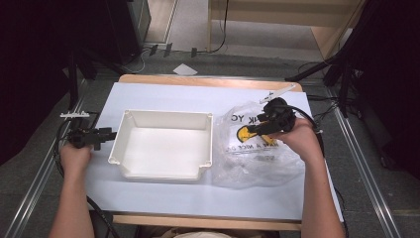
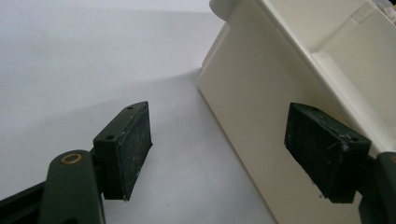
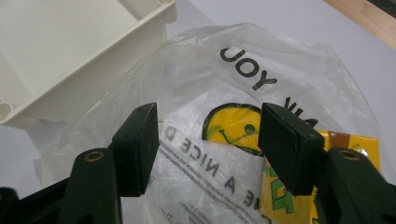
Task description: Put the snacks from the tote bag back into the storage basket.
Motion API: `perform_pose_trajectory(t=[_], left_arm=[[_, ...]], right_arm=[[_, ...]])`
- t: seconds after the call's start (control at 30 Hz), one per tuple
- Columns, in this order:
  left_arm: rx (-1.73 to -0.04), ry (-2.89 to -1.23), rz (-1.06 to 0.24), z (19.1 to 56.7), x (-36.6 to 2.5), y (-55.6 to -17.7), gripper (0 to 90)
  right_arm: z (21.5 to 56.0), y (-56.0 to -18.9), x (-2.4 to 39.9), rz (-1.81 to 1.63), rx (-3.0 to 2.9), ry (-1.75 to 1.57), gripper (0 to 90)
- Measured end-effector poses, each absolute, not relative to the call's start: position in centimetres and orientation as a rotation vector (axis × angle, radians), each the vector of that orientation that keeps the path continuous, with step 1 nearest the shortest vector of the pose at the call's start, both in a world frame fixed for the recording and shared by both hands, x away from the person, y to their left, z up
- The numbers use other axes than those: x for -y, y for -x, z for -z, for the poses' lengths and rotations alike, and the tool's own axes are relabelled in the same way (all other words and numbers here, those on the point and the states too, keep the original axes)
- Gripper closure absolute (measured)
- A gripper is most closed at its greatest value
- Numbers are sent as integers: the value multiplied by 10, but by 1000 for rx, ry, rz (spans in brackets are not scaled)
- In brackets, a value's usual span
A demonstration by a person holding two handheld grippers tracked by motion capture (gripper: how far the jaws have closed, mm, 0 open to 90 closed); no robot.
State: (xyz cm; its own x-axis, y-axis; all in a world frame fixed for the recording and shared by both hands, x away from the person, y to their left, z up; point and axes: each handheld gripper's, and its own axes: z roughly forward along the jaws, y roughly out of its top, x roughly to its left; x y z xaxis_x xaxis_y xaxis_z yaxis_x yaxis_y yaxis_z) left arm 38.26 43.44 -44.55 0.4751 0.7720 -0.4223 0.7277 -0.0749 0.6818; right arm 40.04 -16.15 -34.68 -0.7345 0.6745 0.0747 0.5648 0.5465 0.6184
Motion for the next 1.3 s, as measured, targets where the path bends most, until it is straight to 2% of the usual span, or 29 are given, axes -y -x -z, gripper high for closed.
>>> perform_pose_trajectory(t=[0.87, 1.3], left_arm=[[-1269, -1810, -57, 446, -435, -382, 241], [-1272, -1809, -56, 446, -435, -382, 241]], right_arm=[[337, -400, 199, -979, -2536, -1146, 385], [353, -412, 216, -938, -2500, -1238, 375]])
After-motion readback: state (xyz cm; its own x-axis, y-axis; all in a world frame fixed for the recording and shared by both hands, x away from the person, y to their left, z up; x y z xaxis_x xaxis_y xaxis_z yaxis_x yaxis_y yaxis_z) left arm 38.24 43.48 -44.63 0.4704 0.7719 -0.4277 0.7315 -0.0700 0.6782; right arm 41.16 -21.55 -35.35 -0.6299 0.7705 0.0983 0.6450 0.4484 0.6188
